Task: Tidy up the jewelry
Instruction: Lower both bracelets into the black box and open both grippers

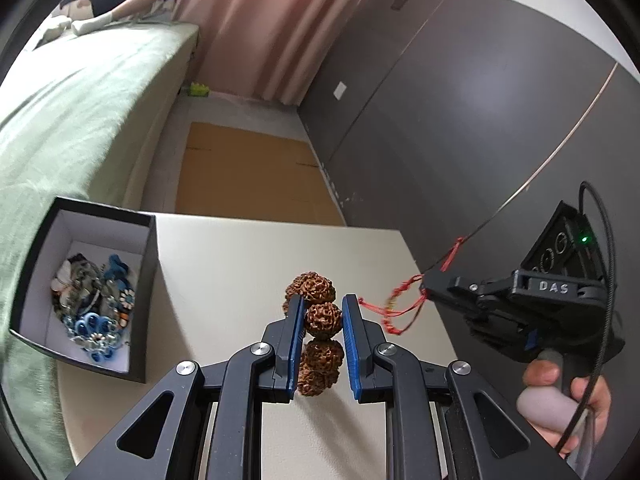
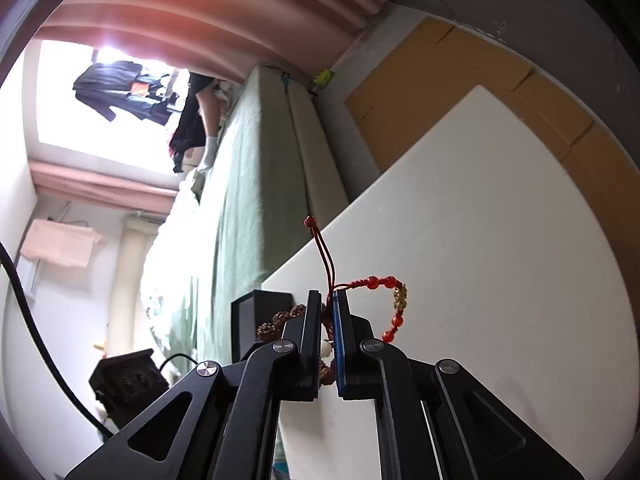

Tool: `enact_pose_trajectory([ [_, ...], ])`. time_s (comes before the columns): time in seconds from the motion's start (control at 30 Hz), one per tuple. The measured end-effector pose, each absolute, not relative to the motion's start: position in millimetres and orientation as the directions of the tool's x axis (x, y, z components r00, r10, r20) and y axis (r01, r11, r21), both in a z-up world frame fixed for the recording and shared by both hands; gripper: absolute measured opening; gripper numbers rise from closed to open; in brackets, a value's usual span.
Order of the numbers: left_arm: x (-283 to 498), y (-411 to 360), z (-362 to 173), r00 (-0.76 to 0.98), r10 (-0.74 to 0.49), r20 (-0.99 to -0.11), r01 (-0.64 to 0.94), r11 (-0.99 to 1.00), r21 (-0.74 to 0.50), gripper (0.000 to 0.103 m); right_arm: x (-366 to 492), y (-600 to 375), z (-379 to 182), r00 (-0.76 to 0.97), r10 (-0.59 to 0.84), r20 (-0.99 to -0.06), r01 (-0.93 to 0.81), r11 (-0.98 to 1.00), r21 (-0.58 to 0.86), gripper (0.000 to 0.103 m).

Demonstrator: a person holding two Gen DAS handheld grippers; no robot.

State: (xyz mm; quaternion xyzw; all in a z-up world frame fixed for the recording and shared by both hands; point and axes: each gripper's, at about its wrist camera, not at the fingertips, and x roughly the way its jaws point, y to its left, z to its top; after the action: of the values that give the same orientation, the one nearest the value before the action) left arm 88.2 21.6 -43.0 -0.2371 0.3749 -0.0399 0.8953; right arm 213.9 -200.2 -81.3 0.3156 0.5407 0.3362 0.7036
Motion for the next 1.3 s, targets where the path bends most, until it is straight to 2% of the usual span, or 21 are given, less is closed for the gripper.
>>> enact_pose_trajectory([
  [0.3,71,57,-23,0.76,-0.198,-0.619,-0.131,0.886,-0.445,0.019,211,-176,-84,0.174,0.824,-0.539,-0.153,0.563,0.812,0.007],
  [0.5,53,95,-4,0.805,-0.115,-0.582,-0.181,0.886,-0.426,0.019,209,-162,-88,0.162,0.819,-0.551,-0.158,0.572,0.805,0.007],
  [0.77,40,135,-3,0.813,-0.036,-0.581,-0.266,0.864,-0.427,0.02,206,-147,-91,0.144,0.812,-0.566,-0.18,0.584,0.791,0.007],
  [0.97,46,143,-6,0.818,-0.058,-0.573,-0.261,0.849,-0.459,0.019,204,-142,-92,0.137,0.803,-0.58,-0.185,0.595,0.782,0.007],
  [1.07,51,142,-12,0.799,-0.042,-0.6,-0.293,0.844,-0.449,0.02,205,-142,-90,0.139,0.803,-0.579,-0.184,0.596,0.782,0.007],
  [1.1,53,145,-16,0.78,0.0,-0.625,-0.34,0.84,-0.424,0.021,204,-142,-90,0.14,0.803,-0.579,-0.183,0.595,0.782,0.007],
  [1.17,58,150,-24,0.733,0.052,-0.678,-0.405,0.835,-0.374,0.031,203,-142,-91,0.139,0.803,-0.579,-0.182,0.595,0.783,0.007],
  [1.2,59,152,-28,0.718,0.059,-0.694,-0.424,0.827,-0.368,0.041,203,-142,-91,0.139,0.803,-0.579,-0.181,0.596,0.783,0.007],
  [1.27,52,159,-29,0.736,0.052,-0.675,-0.43,0.806,-0.408,0.047,202,-141,-90,0.139,0.807,-0.575,-0.184,0.591,0.785,0.007],
  [1.3,49,161,-27,0.745,0.054,-0.665,-0.428,0.803,-0.415,0.054,202,-140,-89,0.139,0.811,-0.569,-0.189,0.585,0.789,0.007],
])
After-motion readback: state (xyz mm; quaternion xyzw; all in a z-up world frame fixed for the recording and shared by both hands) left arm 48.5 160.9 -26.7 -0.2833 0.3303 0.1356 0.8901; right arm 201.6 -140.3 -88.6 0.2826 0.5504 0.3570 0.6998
